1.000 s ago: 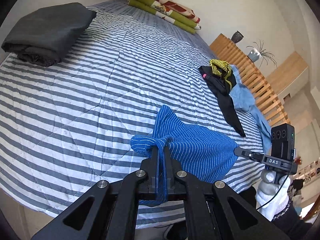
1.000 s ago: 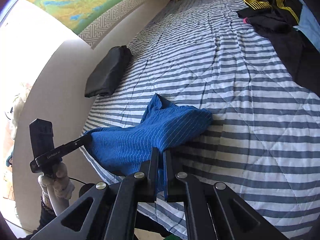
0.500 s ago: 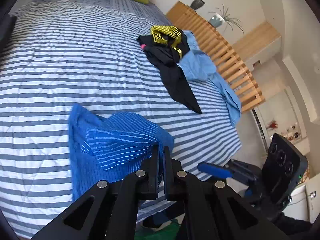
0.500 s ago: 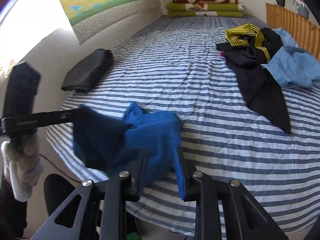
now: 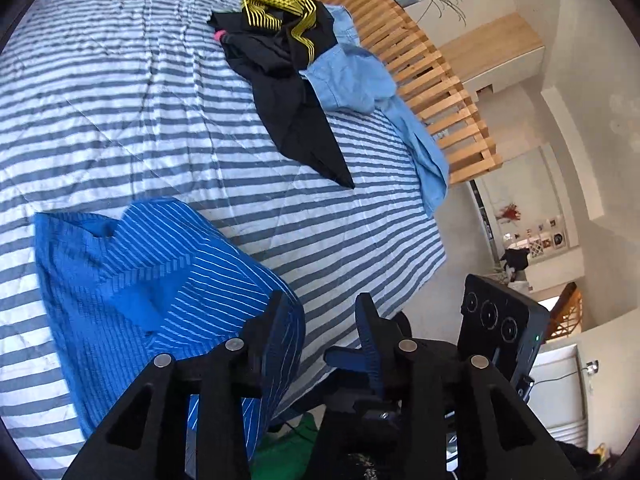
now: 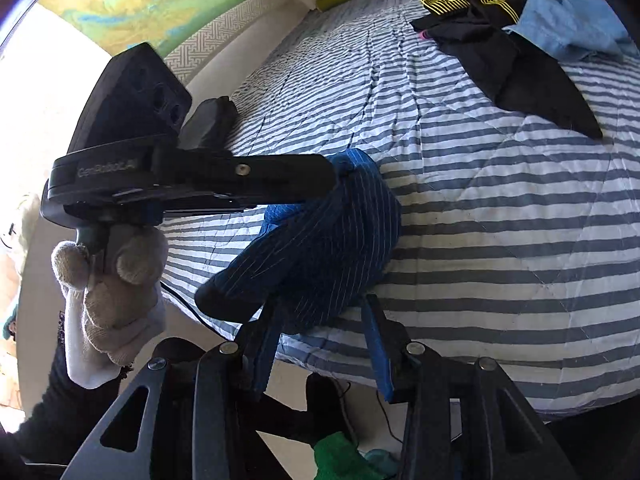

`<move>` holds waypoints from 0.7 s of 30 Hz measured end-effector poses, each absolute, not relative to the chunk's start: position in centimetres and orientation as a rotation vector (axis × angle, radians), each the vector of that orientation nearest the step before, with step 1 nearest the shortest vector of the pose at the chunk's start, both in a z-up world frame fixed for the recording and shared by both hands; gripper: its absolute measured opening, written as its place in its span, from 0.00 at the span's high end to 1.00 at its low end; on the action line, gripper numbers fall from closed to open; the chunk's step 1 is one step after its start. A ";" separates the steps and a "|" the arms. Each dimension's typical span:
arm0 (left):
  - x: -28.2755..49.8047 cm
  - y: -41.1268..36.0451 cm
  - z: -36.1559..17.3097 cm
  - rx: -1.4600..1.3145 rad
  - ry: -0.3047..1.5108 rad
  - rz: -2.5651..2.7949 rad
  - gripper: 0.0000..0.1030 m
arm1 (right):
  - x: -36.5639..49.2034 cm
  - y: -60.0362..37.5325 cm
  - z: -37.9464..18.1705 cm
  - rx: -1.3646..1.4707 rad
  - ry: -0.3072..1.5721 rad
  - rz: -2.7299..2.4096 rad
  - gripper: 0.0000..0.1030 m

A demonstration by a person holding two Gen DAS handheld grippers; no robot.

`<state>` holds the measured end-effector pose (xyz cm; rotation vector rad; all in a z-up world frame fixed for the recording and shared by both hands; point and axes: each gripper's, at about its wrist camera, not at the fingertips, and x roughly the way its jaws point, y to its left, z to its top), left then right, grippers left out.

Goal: Fold small clothes

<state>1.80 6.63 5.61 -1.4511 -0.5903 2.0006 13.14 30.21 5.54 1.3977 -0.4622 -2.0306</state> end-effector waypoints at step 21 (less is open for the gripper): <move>9.5 -7.1 -3.8 -1.689 -0.601 2.188 0.59 | 10.9 19.5 3.8 1.771 -0.445 -1.893 0.56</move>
